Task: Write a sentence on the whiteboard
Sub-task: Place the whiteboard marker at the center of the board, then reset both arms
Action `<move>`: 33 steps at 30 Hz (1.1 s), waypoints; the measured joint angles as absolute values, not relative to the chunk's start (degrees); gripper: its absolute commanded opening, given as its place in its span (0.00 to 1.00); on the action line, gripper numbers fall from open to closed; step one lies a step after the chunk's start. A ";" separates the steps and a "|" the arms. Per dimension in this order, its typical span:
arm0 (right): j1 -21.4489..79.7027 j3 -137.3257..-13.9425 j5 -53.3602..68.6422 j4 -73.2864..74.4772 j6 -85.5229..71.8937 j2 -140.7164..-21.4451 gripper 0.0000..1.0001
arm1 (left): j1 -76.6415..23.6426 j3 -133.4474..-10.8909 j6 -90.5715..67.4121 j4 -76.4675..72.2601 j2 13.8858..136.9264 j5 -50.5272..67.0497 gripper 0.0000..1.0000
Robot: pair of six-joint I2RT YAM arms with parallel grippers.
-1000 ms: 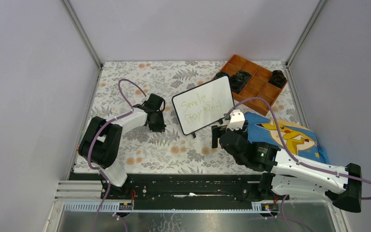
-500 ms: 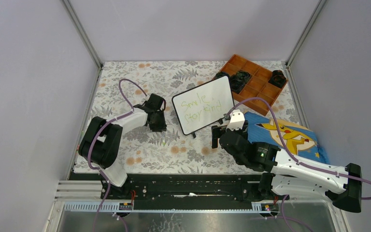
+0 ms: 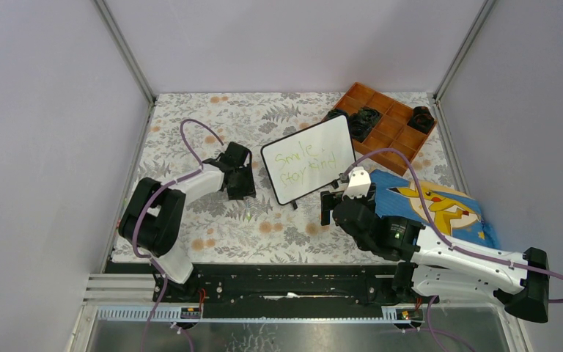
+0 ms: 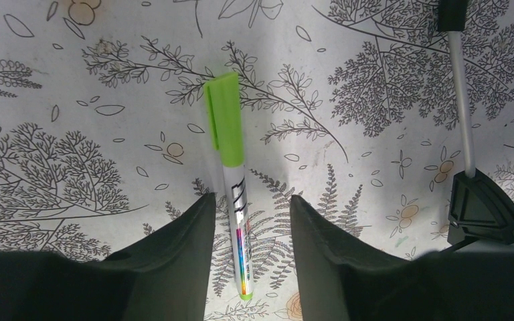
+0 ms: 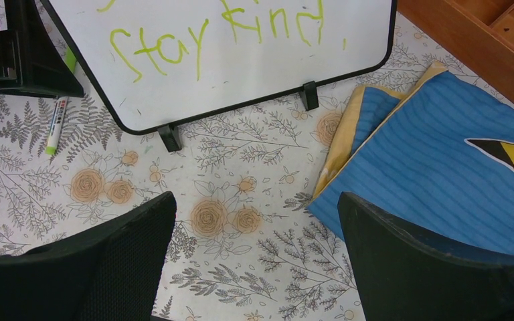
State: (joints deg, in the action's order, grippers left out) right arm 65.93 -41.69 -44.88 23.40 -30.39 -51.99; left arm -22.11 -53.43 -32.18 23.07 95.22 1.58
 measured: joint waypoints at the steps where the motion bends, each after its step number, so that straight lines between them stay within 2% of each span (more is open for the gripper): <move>1: 65.93 -41.69 -44.88 23.33 -30.30 -51.96 0.97 | -22.11 -53.34 -32.21 23.07 95.07 1.52 0.59; 9: 65.93 -41.47 -44.80 23.22 -30.22 -50.89 0.97 | -21.56 -53.01 -32.01 23.46 91.59 0.99 0.76; 10: 65.93 -41.43 -44.80 23.22 -30.22 -50.74 0.97 | -21.43 -53.01 -31.97 23.55 90.70 0.78 0.80; 12: 65.93 -41.36 -44.73 23.22 -30.24 -50.57 0.96 | -21.32 -53.04 -31.90 23.79 89.12 0.10 0.96; 13: 65.93 -41.36 -44.66 23.22 -30.24 -50.54 0.96 | -21.30 -53.04 -31.77 23.94 88.27 -0.27 0.98; 29: 65.91 -41.23 -46.94 21.89 -33.98 -50.37 1.00 | -21.21 -52.45 -32.38 24.29 63.29 -10.17 0.99; 33: 65.93 -39.31 -46.96 15.75 -31.03 -47.20 1.00 | -21.21 -49.32 -32.42 23.64 59.20 -11.84 0.99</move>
